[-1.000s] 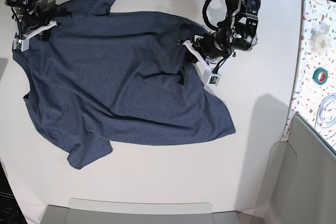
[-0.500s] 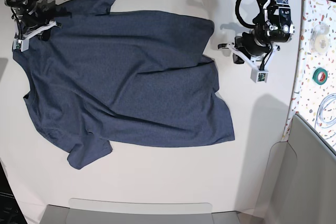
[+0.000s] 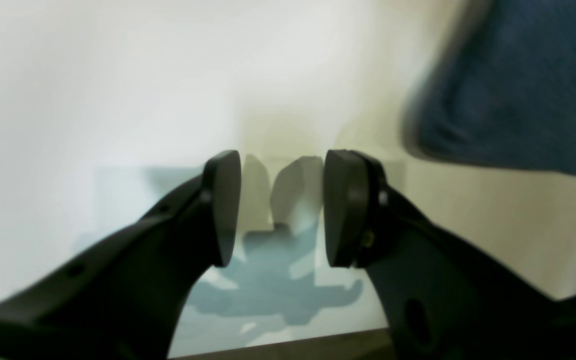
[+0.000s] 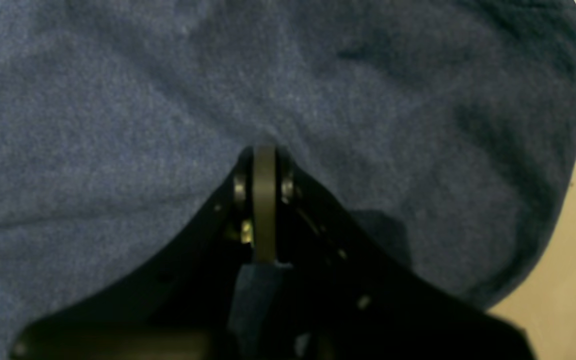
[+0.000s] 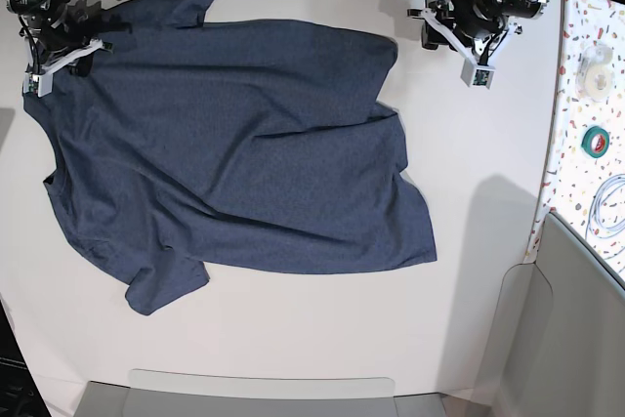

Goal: Layout the t-shirt on the table in an organized manner, then fold the t-shirt properly
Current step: 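Grasp the shoulder fabric with the left gripper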

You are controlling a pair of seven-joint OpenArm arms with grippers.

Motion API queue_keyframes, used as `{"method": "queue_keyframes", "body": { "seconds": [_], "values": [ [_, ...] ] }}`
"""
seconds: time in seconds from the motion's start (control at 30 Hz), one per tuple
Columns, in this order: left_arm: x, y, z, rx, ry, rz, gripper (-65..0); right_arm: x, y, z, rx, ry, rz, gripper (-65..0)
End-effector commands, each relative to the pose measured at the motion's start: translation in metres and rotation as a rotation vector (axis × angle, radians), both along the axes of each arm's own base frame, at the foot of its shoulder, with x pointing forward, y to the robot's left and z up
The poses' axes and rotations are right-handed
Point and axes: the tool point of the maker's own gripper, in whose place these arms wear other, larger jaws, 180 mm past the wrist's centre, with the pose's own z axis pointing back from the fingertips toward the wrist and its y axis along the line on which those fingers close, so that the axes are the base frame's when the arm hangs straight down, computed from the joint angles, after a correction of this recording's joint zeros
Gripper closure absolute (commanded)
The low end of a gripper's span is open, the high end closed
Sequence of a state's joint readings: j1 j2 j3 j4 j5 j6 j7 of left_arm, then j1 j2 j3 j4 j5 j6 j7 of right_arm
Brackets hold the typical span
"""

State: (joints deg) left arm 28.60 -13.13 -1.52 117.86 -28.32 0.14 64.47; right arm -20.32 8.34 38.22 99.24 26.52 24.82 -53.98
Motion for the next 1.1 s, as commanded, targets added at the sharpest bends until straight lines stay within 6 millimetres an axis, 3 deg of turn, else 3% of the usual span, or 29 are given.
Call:
{"method": "queue_keyframes", "body": {
  "seconds": [0.0,0.13,0.43,0.83,1.07],
  "values": [
    [0.000,-0.007,0.005,-0.040,-0.014,-0.003,-27.1,-0.013,-0.006,-0.007,-0.023,0.073,-0.003,0.0],
    [-0.001,-0.029,0.010,-0.178,-0.006,0.007,-27.1,-0.014,-0.006,-0.009,-0.020,0.077,-0.005,0.0],
    [0.007,-0.053,0.023,-0.357,-0.014,0.017,-27.2,-0.016,-0.006,-0.010,-0.019,0.085,-0.005,0.0],
    [0.020,-0.085,0.036,-0.466,-0.020,-0.004,-27.1,-0.016,-0.006,-0.010,-0.019,0.085,-0.005,0.0],
    [0.028,-0.082,0.031,-0.479,0.005,0.054,-27.1,-0.016,-0.006,-0.010,-0.020,0.083,-0.005,0.0]
  ]
}}
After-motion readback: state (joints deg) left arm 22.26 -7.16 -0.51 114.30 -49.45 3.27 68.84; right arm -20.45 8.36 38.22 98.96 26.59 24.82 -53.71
